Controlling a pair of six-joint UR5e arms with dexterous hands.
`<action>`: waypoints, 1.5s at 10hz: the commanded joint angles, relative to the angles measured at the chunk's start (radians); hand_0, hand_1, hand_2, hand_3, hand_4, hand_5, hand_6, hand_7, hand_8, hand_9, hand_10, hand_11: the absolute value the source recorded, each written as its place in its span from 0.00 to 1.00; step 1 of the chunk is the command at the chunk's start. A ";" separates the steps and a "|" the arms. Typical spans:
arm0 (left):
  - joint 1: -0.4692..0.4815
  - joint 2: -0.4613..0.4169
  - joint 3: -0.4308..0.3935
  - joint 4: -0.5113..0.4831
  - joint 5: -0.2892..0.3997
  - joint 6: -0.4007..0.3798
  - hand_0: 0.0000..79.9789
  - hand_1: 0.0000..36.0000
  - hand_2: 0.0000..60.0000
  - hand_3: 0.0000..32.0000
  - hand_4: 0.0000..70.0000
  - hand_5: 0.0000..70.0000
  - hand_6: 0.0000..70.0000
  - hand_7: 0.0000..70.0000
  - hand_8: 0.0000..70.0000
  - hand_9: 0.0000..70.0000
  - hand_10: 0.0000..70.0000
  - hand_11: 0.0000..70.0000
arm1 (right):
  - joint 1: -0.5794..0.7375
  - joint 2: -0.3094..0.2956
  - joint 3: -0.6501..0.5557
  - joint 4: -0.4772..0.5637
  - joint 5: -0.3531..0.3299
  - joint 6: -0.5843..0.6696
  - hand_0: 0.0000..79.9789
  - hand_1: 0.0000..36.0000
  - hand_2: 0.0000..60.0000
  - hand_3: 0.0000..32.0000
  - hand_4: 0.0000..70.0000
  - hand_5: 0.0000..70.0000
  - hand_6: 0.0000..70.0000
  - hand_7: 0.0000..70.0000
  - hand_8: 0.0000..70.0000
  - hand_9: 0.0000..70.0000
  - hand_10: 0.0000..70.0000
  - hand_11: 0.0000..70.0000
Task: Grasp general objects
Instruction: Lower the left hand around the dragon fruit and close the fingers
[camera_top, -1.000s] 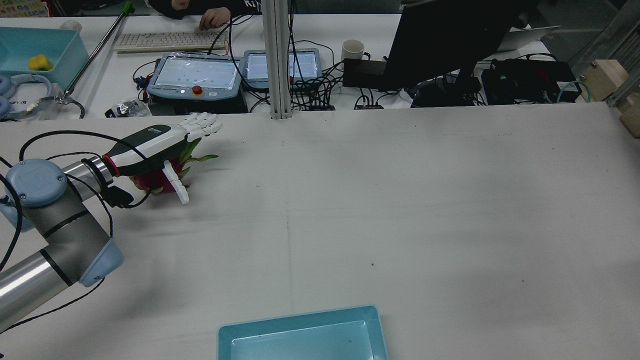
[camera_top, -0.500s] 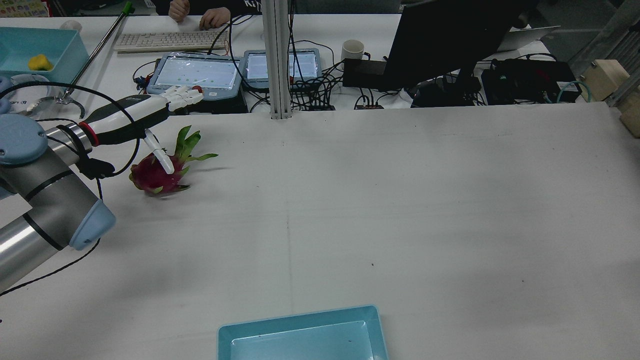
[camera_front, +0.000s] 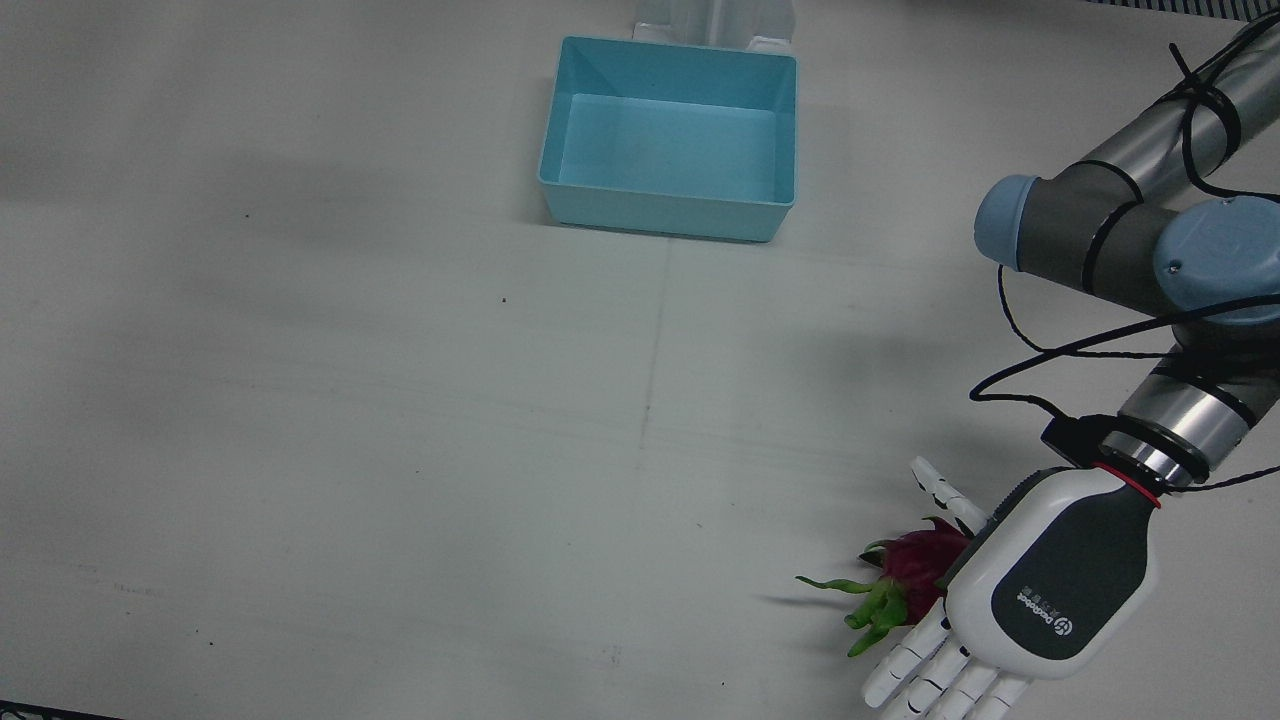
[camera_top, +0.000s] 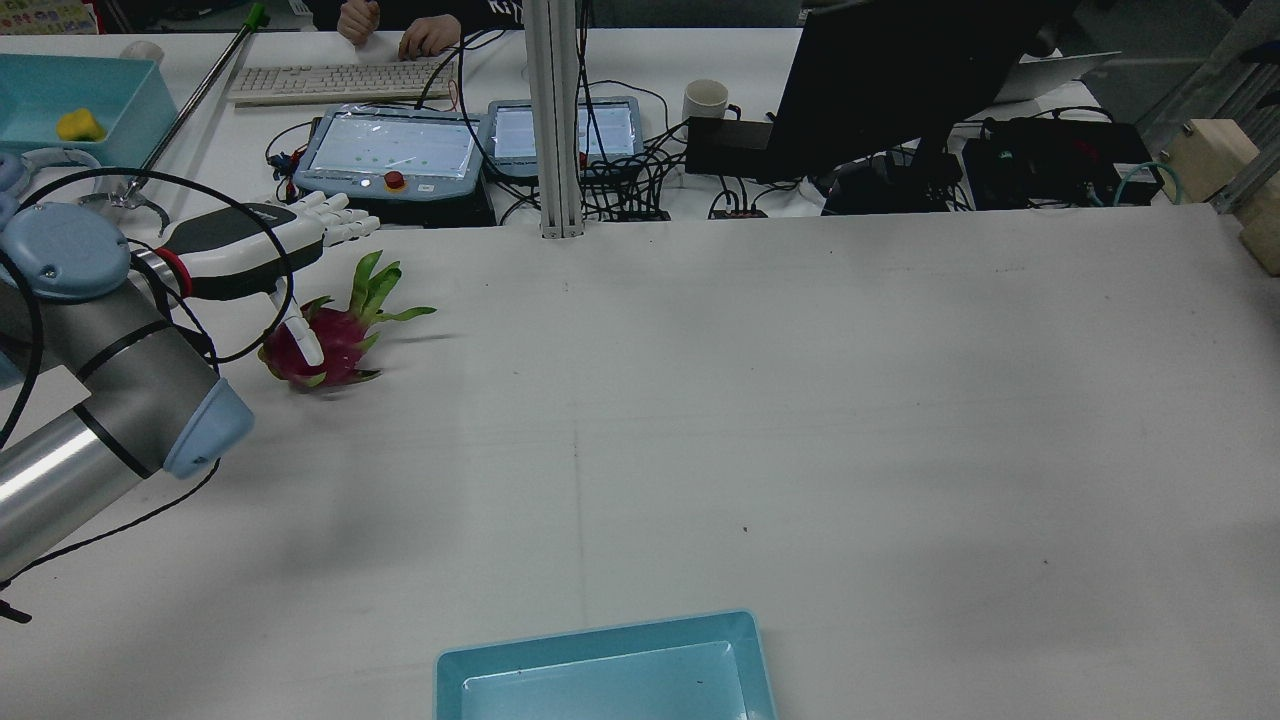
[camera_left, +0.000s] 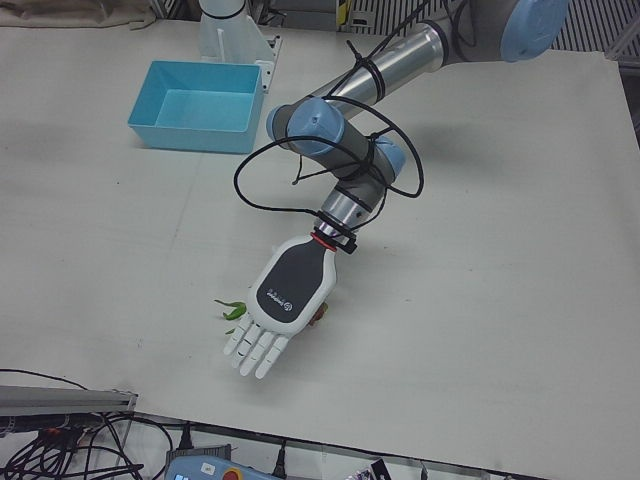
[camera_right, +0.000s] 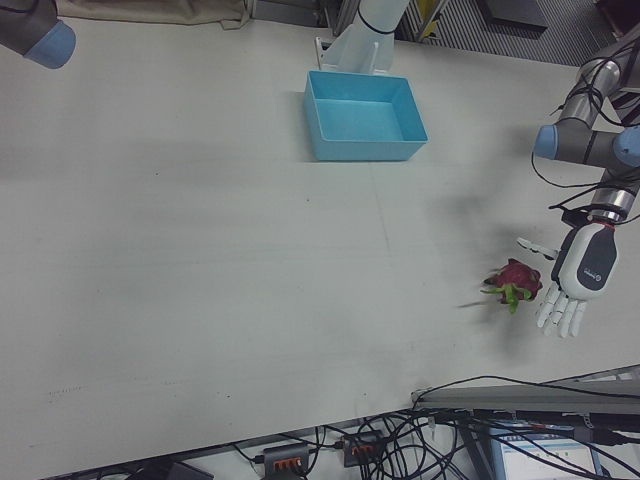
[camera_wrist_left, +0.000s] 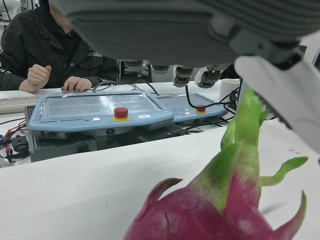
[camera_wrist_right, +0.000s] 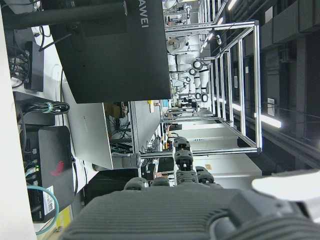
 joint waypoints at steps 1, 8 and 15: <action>0.000 0.004 0.019 -0.005 -0.005 0.051 0.66 0.60 0.01 0.00 0.00 0.01 0.00 0.15 0.00 0.01 0.00 0.00 | 0.000 0.000 -0.002 0.000 0.000 0.000 0.00 0.00 0.00 0.00 0.00 0.00 0.00 0.00 0.00 0.00 0.00 0.00; 0.029 0.011 0.078 -0.064 -0.011 0.084 0.66 0.60 0.03 0.00 0.00 0.03 0.00 0.17 0.00 0.01 0.00 0.00 | 0.000 0.000 -0.002 0.000 0.000 0.000 0.00 0.00 0.00 0.00 0.00 0.00 0.00 0.00 0.00 0.00 0.00 0.00; 0.065 0.010 0.095 -0.073 -0.063 0.130 0.66 0.60 0.04 0.00 0.00 0.04 0.02 0.20 0.00 0.02 0.00 0.00 | 0.000 0.001 -0.002 0.000 0.000 0.000 0.00 0.00 0.00 0.00 0.00 0.00 0.00 0.00 0.00 0.00 0.00 0.00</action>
